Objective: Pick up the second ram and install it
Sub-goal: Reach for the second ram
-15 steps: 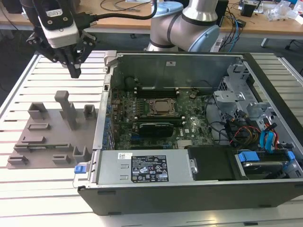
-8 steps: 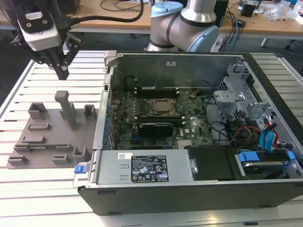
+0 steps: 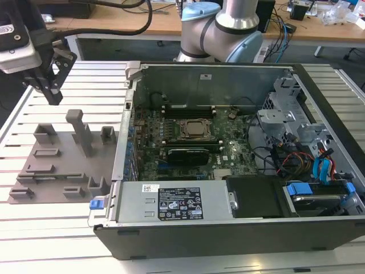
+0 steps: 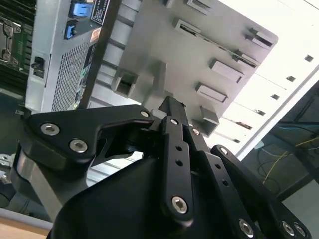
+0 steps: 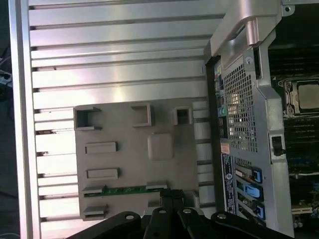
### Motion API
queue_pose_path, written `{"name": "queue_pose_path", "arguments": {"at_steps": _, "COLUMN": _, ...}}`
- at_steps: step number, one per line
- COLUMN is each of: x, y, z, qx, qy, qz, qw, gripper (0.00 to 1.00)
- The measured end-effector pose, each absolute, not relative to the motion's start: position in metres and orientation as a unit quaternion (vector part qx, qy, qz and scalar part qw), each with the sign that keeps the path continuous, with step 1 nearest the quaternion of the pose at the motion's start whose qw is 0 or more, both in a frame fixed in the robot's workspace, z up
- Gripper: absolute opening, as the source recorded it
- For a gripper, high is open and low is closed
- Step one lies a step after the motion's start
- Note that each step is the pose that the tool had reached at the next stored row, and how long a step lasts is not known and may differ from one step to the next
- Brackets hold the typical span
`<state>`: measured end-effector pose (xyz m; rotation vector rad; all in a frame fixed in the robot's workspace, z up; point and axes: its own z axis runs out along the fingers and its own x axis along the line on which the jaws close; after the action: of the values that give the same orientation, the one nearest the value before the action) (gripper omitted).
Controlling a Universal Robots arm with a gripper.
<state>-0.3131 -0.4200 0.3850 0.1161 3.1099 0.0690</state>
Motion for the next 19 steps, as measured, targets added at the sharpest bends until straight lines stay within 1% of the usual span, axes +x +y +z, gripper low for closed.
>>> {"name": "queue_pose_path", "arguments": {"at_steps": 8, "x": -0.336, "y": -0.424, "z": 0.369, "qx": 0.037, "qy": 0.999, "qz": 0.022, "qw": 0.014, "gripper": 0.1}}
{"name": "queue_pose_path", "arguments": {"at_steps": 10, "x": -0.343, "y": -0.431, "z": 0.367, "qx": 0.037, "qy": 0.999, "qz": 0.022, "qw": 0.014, "gripper": 0.1}}
{"name": "queue_pose_path", "arguments": {"at_steps": 14, "x": -0.345, "y": -0.437, "z": 0.367, "qx": 0.035, "qy": 0.999, "qz": -0.006, "qw": 0.015, "gripper": 0.1}}
{"name": "queue_pose_path", "arguments": {"at_steps": 19, "x": -0.346, "y": -0.437, "z": 0.367, "qx": 0.035, "qy": 0.999, "qz": -0.007, "qw": 0.015, "gripper": 0.1}}
